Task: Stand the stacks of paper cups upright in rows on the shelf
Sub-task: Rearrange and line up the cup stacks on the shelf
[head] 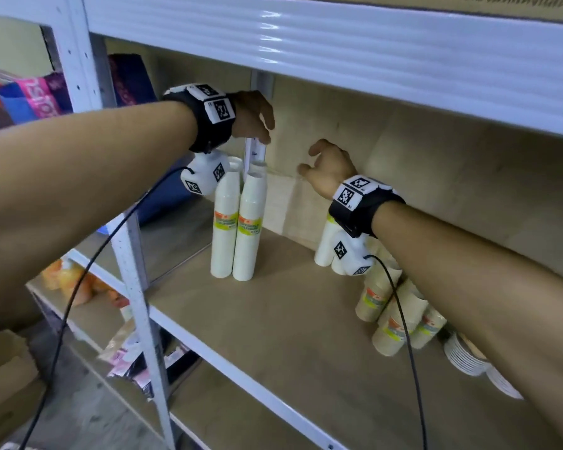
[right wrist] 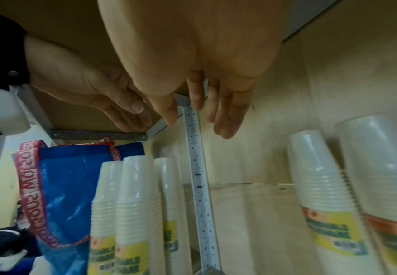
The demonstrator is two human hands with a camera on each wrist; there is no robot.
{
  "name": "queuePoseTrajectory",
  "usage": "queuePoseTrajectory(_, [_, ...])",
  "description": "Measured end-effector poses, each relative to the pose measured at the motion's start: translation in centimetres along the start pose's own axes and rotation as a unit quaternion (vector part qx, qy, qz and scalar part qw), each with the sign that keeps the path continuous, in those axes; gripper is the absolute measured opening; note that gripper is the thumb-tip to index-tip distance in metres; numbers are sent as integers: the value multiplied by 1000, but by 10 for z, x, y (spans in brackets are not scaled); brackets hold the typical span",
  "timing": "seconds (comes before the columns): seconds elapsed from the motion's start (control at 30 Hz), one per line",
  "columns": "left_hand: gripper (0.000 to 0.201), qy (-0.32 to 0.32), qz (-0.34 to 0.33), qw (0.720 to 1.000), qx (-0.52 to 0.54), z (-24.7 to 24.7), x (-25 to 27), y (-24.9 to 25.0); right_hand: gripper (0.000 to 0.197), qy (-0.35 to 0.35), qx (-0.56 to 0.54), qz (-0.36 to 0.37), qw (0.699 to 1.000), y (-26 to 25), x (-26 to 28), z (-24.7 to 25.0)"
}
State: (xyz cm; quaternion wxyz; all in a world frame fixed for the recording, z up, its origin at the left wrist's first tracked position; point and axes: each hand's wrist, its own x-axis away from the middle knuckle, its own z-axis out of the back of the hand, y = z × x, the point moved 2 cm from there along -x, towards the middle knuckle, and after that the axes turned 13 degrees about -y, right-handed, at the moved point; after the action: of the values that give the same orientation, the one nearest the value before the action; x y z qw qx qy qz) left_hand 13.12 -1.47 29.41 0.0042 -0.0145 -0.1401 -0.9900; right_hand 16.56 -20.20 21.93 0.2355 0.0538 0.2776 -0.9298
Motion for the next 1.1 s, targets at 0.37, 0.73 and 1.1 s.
queuePoseTrajectory(0.37, [31, -24, 57, 997, 54, -35, 27, -61, 51, -79, 1, 34, 996, -55, -8, -54])
queuePoseTrajectory(0.73, [41, -28, 44, 994, 99, -70, 23, -73, 60, -116, -7, 21, 993, -58, -14, -81])
queuePoseTrajectory(1.1, [39, -21, 11, 995, 100, -69, 21, -69, 57, -122, -26, 30, 992, -48, -3, -67])
